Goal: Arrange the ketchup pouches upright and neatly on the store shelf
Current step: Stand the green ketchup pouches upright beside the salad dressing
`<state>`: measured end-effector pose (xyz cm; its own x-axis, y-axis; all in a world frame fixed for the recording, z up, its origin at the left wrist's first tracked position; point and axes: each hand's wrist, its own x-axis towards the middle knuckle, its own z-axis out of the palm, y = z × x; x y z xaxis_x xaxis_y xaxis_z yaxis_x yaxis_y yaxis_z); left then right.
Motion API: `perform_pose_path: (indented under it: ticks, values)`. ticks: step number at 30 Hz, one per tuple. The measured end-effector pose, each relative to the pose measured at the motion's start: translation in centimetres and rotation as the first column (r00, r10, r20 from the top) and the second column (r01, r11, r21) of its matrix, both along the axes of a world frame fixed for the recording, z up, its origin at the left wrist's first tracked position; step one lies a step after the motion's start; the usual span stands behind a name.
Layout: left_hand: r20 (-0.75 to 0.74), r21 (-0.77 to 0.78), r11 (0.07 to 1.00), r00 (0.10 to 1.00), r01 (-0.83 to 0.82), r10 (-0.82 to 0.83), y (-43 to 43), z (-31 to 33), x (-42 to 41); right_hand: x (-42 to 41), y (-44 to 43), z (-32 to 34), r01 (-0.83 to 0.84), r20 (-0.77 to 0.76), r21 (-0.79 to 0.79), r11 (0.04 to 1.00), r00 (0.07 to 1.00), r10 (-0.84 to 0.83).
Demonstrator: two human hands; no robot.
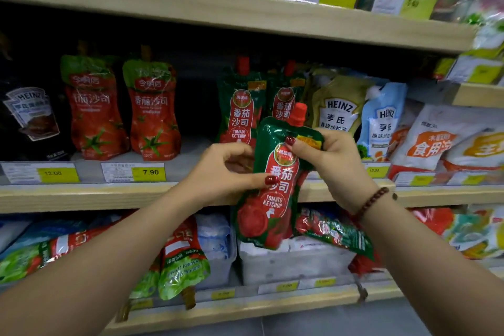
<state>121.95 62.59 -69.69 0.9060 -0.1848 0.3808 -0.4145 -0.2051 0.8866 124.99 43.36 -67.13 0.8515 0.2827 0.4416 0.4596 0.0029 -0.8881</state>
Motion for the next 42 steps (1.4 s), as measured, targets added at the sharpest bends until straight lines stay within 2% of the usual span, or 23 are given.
perform_pose_path:
  ticks: [3,5,8,10,12,13,14,16,18,20,23,26,31,35,42]
  values:
    - [-0.015,0.044,0.999,1.000,0.013,-0.012,-0.3,0.0,0.3,0.8,0.4,2.0,-0.003,-0.023,0.070,0.998,1.000,0.005]
    - [-0.011,0.014,1.000,1.000,-0.018,0.018,-0.6,0.3,0.7,1.3,0.7,2.8,-0.013,-0.030,0.098,0.995,0.999,0.016]
    - [0.004,0.044,0.996,0.997,-0.072,0.072,-0.9,1.2,1.4,2.1,0.8,3.2,-0.021,-0.026,0.089,0.996,0.999,0.024]
    - [-0.006,0.036,0.996,0.996,-0.086,0.086,-1.0,1.7,1.9,2.6,0.0,3.4,-0.102,-0.037,0.101,0.990,0.994,0.107]
    - [-0.025,-0.006,0.996,0.996,-0.087,0.087,-1.0,2.0,2.1,3.4,-1.6,2.8,-0.145,-0.050,0.184,0.972,0.986,0.157]
    - [-0.034,-0.026,0.996,0.996,-0.088,0.087,-1.1,2.1,2.2,3.8,-2.5,2.2,-0.087,-0.049,0.188,0.978,0.994,0.098]
    - [-0.045,-0.040,0.995,0.995,-0.093,0.091,-1.1,2.2,2.3,4.2,-3.4,1.3,0.035,-0.023,0.135,0.990,0.999,-0.032]
    - [-0.062,-0.057,0.992,0.993,-0.109,0.105,-1.3,2.4,2.6,4.9,-4.9,-1.3,0.277,0.128,-0.080,0.958,0.956,-0.266]
    - [-0.059,-0.071,0.987,0.989,-0.143,0.139,-1.7,2.7,3.0,5.3,-5.7,-3.9,0.405,0.283,-0.294,0.866,0.902,-0.326]
    - [-0.046,-0.088,0.978,0.982,-0.188,0.185,-2.4,2.9,3.5,5.6,-5.7,-5.7,0.497,0.416,-0.385,0.777,0.846,-0.335]
    - [-0.036,-0.132,0.967,0.976,-0.217,0.214,-3.5,3.2,4.2,6.2,-5.1,-6.6,0.600,0.531,-0.315,0.735,0.754,-0.387]
    - [-0.014,-0.166,0.960,0.974,-0.226,0.227,-4.6,3.5,5.0,6.4,-4.9,-7.0,0.632,0.579,-0.280,0.722,0.711,-0.398]
    - [0.061,-0.204,0.933,0.947,-0.297,0.315,-5.6,4.1,6.8,6.5,-4.9,-7.4,0.622,0.583,-0.234,0.747,0.705,-0.404]
    - [0.139,-0.159,0.923,0.917,-0.351,0.373,-5.9,3.5,8.2,6.5,-4.7,-7.6,0.627,0.597,-0.205,0.751,0.689,-0.412]
    - [0.114,-0.062,0.936,0.930,-0.346,0.351,-6.4,0.5,9.8,6.4,-4.7,-7.9,0.633,0.578,-0.211,0.745,0.695,-0.427]
